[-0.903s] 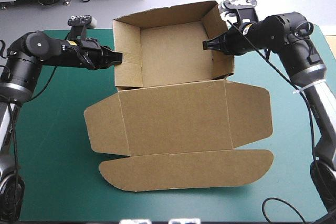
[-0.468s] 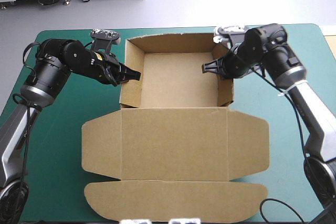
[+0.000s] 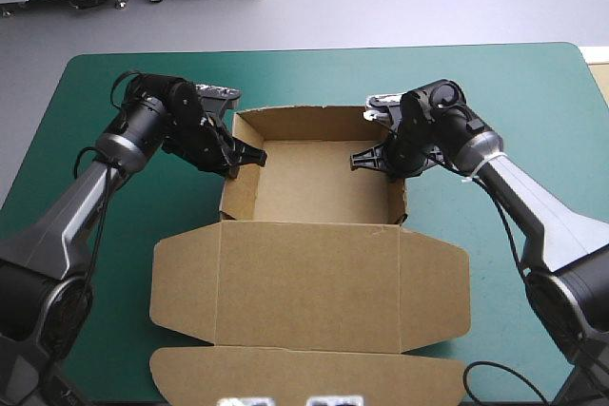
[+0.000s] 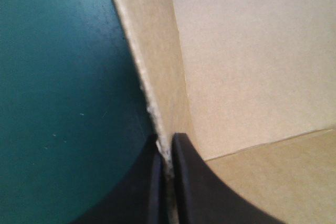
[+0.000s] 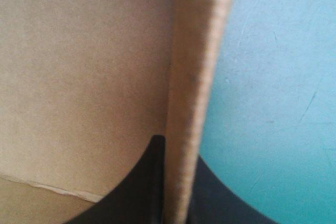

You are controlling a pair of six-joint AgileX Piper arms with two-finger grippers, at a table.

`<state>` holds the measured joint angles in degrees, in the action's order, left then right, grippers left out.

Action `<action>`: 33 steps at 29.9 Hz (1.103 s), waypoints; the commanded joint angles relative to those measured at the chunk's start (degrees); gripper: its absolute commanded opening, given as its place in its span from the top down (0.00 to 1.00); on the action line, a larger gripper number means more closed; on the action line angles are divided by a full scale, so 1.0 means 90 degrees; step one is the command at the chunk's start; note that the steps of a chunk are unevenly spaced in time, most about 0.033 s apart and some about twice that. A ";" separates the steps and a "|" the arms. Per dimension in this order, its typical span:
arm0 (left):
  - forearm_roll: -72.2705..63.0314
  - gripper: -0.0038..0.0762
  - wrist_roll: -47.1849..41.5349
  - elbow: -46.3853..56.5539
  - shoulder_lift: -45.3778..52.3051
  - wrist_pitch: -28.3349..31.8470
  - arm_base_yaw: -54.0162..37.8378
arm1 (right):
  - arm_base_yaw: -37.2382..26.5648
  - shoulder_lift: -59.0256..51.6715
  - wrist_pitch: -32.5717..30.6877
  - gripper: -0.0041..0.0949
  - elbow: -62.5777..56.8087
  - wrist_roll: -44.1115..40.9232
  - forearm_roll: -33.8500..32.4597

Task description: Fold the box

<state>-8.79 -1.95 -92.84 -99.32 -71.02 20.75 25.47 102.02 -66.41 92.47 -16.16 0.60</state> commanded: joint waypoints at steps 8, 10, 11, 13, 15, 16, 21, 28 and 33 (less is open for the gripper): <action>-0.0594 0.96 0.0216 -0.0140 -0.0410 0.0561 0.0091 | 0.0087 0.0229 0.0740 0.97 0.0200 0.0054 0.0403; -0.0581 0.96 0.0216 -0.0140 -0.0441 0.0633 0.0091 | 0.0087 0.0342 0.0714 0.97 0.0200 0.0054 0.0403; -0.0581 0.96 0.0216 -0.0140 -0.0442 0.0662 0.0091 | 0.0087 0.0384 0.0678 0.97 0.0200 0.0054 0.0403; -0.0581 0.95 0.0319 -0.0140 -0.0453 0.0692 0.0091 | 0.0087 0.0435 0.0545 0.93 0.0200 0.0173 0.0403; -0.0581 0.92 0.0658 -0.0140 -0.0469 0.0692 0.0091 | 0.0087 0.0448 0.0387 0.83 0.0208 0.0242 0.0362; -0.0581 0.88 0.0773 -0.0140 -0.0483 0.0646 0.0091 | 0.0087 0.0448 0.0260 0.75 0.0214 0.0243 0.0290; -0.0581 0.65 0.0837 -0.0140 -0.0483 0.0527 0.0091 | 0.0087 0.0425 -0.0165 0.44 0.0362 0.0268 -0.0228; -0.0557 0.40 0.0847 -0.0427 -0.0483 0.0531 0.0079 | 0.0087 0.0390 -0.0576 0.43 0.1128 0.0323 -0.0773; -0.0421 0.40 0.0847 -0.1330 -0.0371 0.0048 0.0079 | 0.0087 0.0117 -0.0576 0.43 0.1708 0.0360 -0.0775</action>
<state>-12.02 5.42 -99.11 -106.60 -69.28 21.11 26.21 108.10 -70.72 103.58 -13.86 -5.26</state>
